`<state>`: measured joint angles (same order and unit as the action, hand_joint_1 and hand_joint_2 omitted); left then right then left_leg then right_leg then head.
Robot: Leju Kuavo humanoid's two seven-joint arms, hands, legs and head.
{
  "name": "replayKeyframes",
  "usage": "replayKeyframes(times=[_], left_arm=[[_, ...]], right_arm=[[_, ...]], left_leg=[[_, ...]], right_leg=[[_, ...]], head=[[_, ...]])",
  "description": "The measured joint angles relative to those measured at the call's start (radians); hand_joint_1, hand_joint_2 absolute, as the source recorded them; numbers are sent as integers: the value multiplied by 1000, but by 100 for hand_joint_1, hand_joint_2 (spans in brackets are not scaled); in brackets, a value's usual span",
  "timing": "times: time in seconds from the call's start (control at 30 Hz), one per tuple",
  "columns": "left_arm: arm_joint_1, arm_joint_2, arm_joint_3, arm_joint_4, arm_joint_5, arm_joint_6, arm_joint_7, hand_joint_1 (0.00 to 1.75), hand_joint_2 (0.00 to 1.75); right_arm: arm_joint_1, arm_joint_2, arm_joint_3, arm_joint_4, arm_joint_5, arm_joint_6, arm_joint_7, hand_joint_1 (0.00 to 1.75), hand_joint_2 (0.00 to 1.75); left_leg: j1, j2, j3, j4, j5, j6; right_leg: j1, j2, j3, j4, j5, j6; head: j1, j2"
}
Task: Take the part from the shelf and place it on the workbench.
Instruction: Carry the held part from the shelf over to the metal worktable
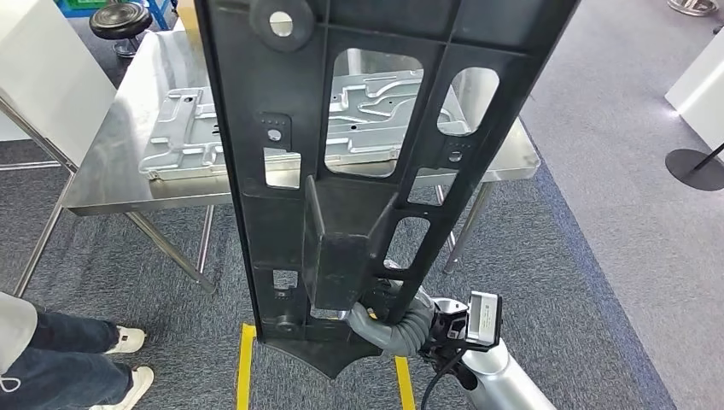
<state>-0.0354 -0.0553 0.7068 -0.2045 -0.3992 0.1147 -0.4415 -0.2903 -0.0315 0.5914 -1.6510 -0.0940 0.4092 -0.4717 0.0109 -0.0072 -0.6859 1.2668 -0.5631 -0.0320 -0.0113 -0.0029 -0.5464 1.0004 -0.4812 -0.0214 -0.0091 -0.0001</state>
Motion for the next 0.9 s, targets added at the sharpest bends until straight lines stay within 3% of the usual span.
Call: replayKeyframes(times=[0.07, 0.1, 0.17, 0.27, 0.33, 0.4, 0.43, 0.47, 0.5, 0.57, 0.63, 0.73, 0.8, 0.83, 0.9], left_arm=[[1, 0, 1, 0, -1, 0, 0, 0, 175], [0, 0, 3, 0, -2, 1, 0, 0, 175], [-5, 0, 6, 0, -4, 1, -1, 0, 175], [-7, 0, 7, 0, -7, -1, -2, 0, 175], [-6, -1, 8, 0, -9, -2, -3, 0, 175], [-6, -1, 8, 0, -11, -3, -3, 0, 175], [-6, -1, 9, 0, -12, -4, -3, 0, 175], [-6, -1, 9, 0, -13, -4, -3, 0, 175], [-5, -1, 10, 0, -13, -4, -3, 0, 175], [-3, -2, 11, 0, -14, -4, -3, 0, 175], [-3, -4, 12, 0, -13, -4, -2, 0, 175], [-2, -4, 16, 0, -10, -3, -1, 0, 175], [-3, -5, 17, 0, -8, 0, -1, 0, 175], [-5, -6, 18, 0, -7, 1, -1, 0, 175], [-5, -7, 21, 0, -6, 3, -1, 0, 175]], right_arm=[[0, -1, 1, 1, 5, -5, 1, 175, 175], [0, -1, 2, 1, 8, -6, 3, 175, 175], [-1, -3, 2, 3, 18, -13, 7, 175, 175], [-7, -6, 3, 5, 29, -21, 15, 175, 175], [-15, -8, 4, 7, 31, -23, 17, 175, 175], [-17, -12, 4, 10, 32, -23, 18, 175, 175], [-16, -15, 5, 13, 33, -22, 19, 175, 175], [-15, -17, 6, 16, 33, -22, 19, 175, 175], [-15, -19, 7, 17, 34, -22, 20, 175, 175], [-15, -22, 9, 19, 34, -22, 21, 175, 175], [-17, -23, 11, 21, 30, -23, 20, 175, 175], [-16, -24, 12, 22, 26, -23, 13, 175, 175], [-15, -24, 12, 21, 29, -25, 2, 175, 175], [-14, -24, 12, 21, 31, -28, -5, 175, 175], [-7, -25, 12, 21, 40, -36, -17, 175, 175]], left_leg=[[-5, 18, 38, -134, 102, 10], [-10, 31, 59, -194, 132, 17], [-20, 49, 76, -241, 139, 30], [-15, 25, 87, -257, 131, 47], [-8, 9, 104, -268, 127, 59], [-9, -7, 113, -269, 119, 65], [-9, -17, 119, -269, 113, 66], [-9, -28, 126, -269, 107, 66], [-9, -37, 135, -268, 101, 65], [-9, -51, 154, -267, 83, 61], [-11, -59, 166, -264, 67, 51], [-10, -60, 169, -267, 54, 33], [-9, -43, 166, -245, 36, 22], [-8, -31, 148, -205, 18, 16], [-4, -11, 73, -71, -28, 8]], right_leg=[[2, -3, 28, -1, -20, 3], [4, -6, 39, -1, -29, 7], [9, -15, 48, -4, -40, 17], [10, -31, 56, -1, -57, 35], [8, -20, 24, 72, -90, 43], [4, -6, -66, 216, -135, 49], [2, -4, -110, 273, -142, 51], [0, -4, -140, 298, -129, 53], [-1, -3, -150, 282, -95, 53], [-3, -1, -120, 155, 9, 48], [1, 4, -84, 45, 64, 38], [4, 9, -74, 18, 53, 22], [1, 8, -60, 7, 47, 11], [-1, 6, -51, 2, 43, 6], [-1, 0, -36, -1, 31, 1]], head=[[0, 0], [-2, 0], [-3, 0], [-2, 0], [2, 0], [5, 0], [6, 0], [6, 0], [6, 0], [6, 0], [6, 0], [4, 0], [0, 0], [-2, 0], [-7, 0]])
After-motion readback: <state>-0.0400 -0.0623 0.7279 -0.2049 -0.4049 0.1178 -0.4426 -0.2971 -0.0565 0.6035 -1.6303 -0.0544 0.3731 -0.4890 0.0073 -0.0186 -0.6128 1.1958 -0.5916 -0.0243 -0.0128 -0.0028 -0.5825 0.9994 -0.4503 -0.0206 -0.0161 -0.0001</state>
